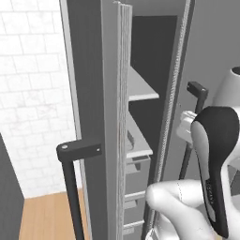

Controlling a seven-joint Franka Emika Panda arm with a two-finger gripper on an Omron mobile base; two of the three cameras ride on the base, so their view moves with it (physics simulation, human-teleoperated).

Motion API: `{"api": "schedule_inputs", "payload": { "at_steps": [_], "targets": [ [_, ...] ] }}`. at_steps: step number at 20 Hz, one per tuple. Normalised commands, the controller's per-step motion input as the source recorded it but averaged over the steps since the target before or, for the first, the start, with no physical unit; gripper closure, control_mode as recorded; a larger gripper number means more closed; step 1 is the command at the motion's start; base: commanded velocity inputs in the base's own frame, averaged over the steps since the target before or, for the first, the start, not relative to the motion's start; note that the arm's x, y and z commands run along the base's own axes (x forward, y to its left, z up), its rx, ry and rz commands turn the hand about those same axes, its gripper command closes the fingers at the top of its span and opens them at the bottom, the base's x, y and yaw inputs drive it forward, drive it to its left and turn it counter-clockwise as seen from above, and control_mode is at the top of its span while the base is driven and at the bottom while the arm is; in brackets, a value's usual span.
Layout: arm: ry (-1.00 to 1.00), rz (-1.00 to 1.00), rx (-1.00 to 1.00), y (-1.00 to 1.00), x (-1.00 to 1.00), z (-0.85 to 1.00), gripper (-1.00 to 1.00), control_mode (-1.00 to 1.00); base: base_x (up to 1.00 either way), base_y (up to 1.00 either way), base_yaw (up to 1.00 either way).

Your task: Take the meat container that has the chicken drumstick and place it on the second highest rack of the freezer. Then take the vegetable container that has the squashs and place it on the highest rack of the freezer.

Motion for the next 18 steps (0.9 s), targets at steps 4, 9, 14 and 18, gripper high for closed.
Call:
{"api": "schedule_inputs", "payload": {
  "at_steps": [4,9,14,18],
  "targets": [
    [0.00,0.00,0.00,0.00,0.00,0.00,-1.00,1.00,-0.78,-0.44,0.00],
    [0.00,0.00,0.00,0.00,0.00,0.00,-1.00,1.00,-0.06,-0.91,0.01],
    [0.00,0.00,0.00,0.00,0.00,0.00,-1.00,1.00,0.06,-1.00,0.09],
    [0.00,0.00,0.00,0.00,0.00,0.00,-1.00,1.00,0.06,-1.00,0.10]
  ]
}}
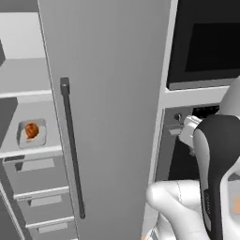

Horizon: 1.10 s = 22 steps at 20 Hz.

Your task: Take the meat container that has the chicken drumstick and place it on the second highest rack of the freezer. Then take the vegetable container that has the squashs and place it on the highest rack of the freezer.

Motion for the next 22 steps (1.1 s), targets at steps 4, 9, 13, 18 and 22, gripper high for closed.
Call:
{"api": "schedule_inputs", "payload": {
  "at_steps": [4,9,13,18,22],
  "targets": [
    [0.00,0.00,0.00,0.00,0.00,0.00,-1.00,1.00,0.07,-1.00,0.07],
    [0.00,0.00,0.00,0.00,0.00,0.00,-1.00,1.00,0.01,-1.00,0.03],
    [0.00,0.00,0.00,0.00,0.00,0.00,-1.00,1.00,0.14,-1.00,0.00],
    [0.00,0.00,0.00,0.00,0.00,0.00,-1.00,1.00,0.20,-1.00,0.00],
    [0.00,0.00,0.00,0.00,0.00,0.00,-1.00,1.00,0.26,-1.00,0.00]
  ]
}}
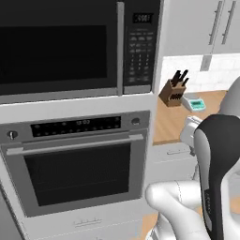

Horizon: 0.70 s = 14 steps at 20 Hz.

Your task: Take the meat container that has the chicken drumstick and place it on the second highest rack of the freezer. Then take the vegetable container that has the squashs and place it on the highest rack of the freezer.

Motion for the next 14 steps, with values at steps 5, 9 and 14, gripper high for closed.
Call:
{"api": "schedule_inputs", "payload": {
  "at_steps": [5,9,14],
  "targets": [
    [0.00,0.00,0.00,0.00,0.00,0.00,-1.00,1.00,0.37,-1.00,0.00],
    [0.00,0.00,0.00,0.00,0.00,0.00,-1.00,1.00,0.45,-1.00,0.00],
    [0.00,0.00,0.00,0.00,0.00,0.00,-1.00,1.00,0.34,-1.00,0.00]
  ]
}}
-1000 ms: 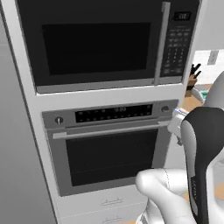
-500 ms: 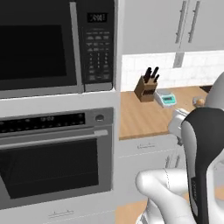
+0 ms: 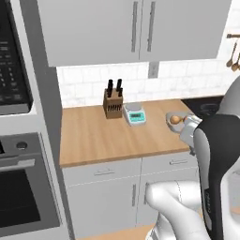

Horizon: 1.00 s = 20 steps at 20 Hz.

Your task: Take the meat container that has the chicken drumstick and place it on the second highest rack of the freezer. Then take the vegetable container that has the squashs and place it on the highest rack of the freezer.

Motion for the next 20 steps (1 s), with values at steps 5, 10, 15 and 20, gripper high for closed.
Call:
{"api": "schedule_inputs", "payload": {
  "at_steps": [5,10,15,20],
  "targets": [
    [0.00,0.00,0.00,0.00,0.00,0.00,-1.00,1.00,0.39,-1.00,0.00],
    [0.00,0.00,0.00,0.00,0.00,0.00,-1.00,1.00,0.92,-0.56,0.03],
    [0.00,0.00,0.00,0.00,0.00,0.00,-1.00,1.00,0.37,-0.14,0.01],
    [0.15,-0.02,0.19,-0.15,0.56,-0.46,-1.00,-1.00,0.00,0.00,0.00]
  ]
}}
